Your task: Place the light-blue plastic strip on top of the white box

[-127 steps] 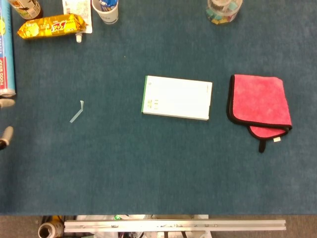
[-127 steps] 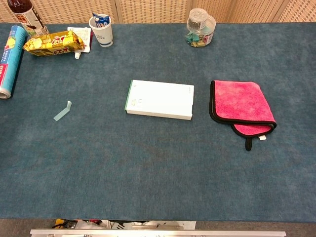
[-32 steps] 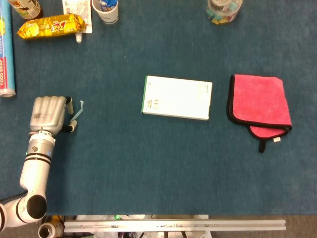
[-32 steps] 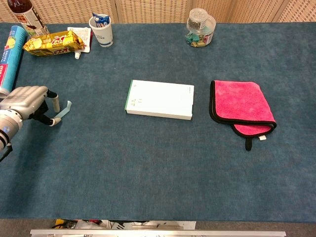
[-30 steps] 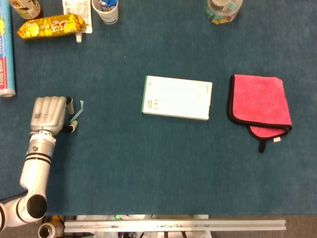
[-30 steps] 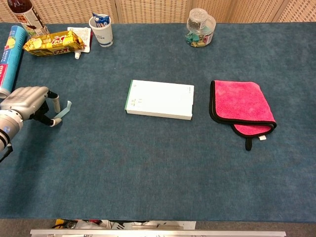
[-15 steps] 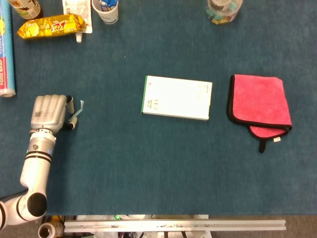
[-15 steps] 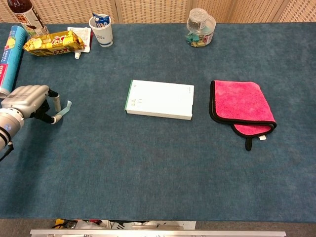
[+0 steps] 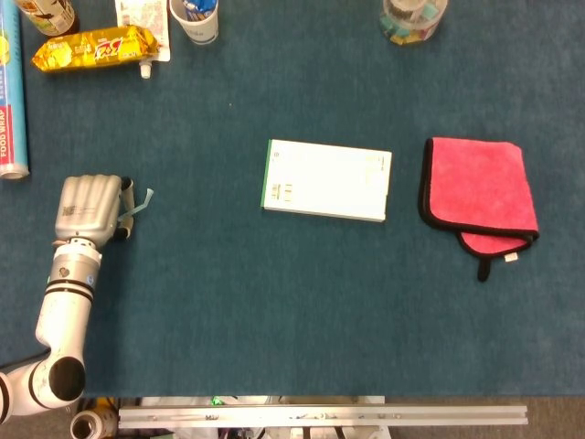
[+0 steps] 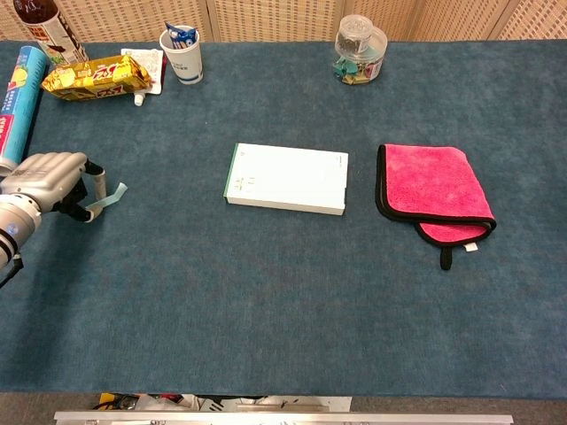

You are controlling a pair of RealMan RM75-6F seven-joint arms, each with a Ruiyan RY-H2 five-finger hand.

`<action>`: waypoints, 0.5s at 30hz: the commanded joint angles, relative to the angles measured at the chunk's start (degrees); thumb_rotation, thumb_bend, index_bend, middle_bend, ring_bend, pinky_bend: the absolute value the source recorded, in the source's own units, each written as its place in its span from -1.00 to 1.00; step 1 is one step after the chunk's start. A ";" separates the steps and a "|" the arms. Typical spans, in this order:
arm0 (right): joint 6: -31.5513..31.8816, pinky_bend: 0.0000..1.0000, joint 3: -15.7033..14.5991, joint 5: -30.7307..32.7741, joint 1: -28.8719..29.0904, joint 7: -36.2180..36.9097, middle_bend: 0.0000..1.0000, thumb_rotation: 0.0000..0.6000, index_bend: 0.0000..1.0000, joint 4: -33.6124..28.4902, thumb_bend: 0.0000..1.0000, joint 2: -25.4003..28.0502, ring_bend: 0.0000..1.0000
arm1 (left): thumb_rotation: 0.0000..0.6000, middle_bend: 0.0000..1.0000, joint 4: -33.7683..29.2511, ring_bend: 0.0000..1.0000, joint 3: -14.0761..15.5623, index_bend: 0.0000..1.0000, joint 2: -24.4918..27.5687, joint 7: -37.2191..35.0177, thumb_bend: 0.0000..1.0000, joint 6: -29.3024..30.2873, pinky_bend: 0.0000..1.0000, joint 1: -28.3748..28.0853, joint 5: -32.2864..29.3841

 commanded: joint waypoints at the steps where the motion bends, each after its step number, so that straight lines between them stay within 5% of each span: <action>1: -0.01 0.07 0.02 0.03 0.00 0.01 -0.16 1.00 -0.23 -0.01 -0.67 -0.05 -0.16 | 0.96 1.00 0.05 1.00 0.05 0.09 0.02 -0.13 -0.34 -0.17 0.96 -0.04 0.08; 15: 0.47 0.07 0.04 -0.02 -0.34 -0.42 -0.16 1.00 -0.23 -0.57 -0.67 0.13 -0.16 | 1.00 1.00 1.02 1.00 0.38 0.15 0.27 -0.82 -0.28 -1.23 0.97 -0.93 2.45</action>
